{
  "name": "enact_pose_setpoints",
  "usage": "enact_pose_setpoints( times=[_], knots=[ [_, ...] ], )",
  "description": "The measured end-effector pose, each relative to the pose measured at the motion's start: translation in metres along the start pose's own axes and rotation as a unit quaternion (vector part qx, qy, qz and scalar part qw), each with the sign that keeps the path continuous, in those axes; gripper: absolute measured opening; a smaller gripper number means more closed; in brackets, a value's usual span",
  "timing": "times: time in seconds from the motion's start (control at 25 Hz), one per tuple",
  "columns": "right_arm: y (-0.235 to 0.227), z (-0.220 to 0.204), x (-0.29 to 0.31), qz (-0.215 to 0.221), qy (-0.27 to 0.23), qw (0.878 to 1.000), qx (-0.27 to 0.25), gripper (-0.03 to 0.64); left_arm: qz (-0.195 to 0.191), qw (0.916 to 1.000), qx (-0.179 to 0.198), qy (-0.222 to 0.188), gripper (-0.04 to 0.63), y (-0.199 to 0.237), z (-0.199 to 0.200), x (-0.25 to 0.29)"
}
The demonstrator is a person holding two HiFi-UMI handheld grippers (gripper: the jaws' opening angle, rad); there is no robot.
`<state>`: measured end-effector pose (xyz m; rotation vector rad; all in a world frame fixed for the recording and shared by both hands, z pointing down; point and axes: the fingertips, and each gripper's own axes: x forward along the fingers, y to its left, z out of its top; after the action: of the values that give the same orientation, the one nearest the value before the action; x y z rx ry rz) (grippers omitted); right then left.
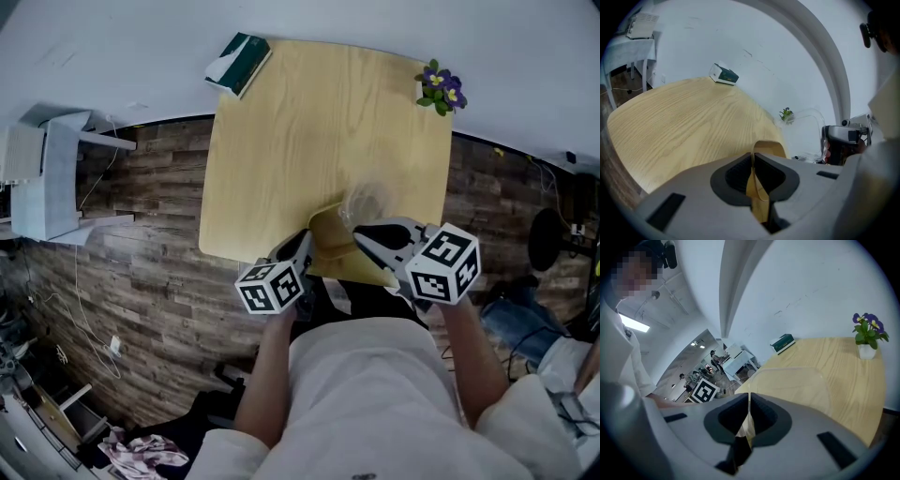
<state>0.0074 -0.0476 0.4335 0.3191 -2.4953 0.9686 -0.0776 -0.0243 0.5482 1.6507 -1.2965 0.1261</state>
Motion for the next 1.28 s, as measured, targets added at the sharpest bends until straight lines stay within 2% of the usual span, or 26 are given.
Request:
enact_pose_setpoints(
  times=[0.8, 1.28],
  knots=[
    [-0.015, 0.002, -0.035, -0.034, -0.026, 0.999, -0.021, 0.020, 0.036, 0.9992, 0.016, 0.008, 0.026, -0.007, -0.014, 0.011],
    [-0.014, -0.008, -0.053, -0.057, -0.048, 0.997, -0.008, 0.020, 0.050, 0.9972, 0.048, 0.027, 0.026, -0.006, -0.025, 0.014]
  ],
)
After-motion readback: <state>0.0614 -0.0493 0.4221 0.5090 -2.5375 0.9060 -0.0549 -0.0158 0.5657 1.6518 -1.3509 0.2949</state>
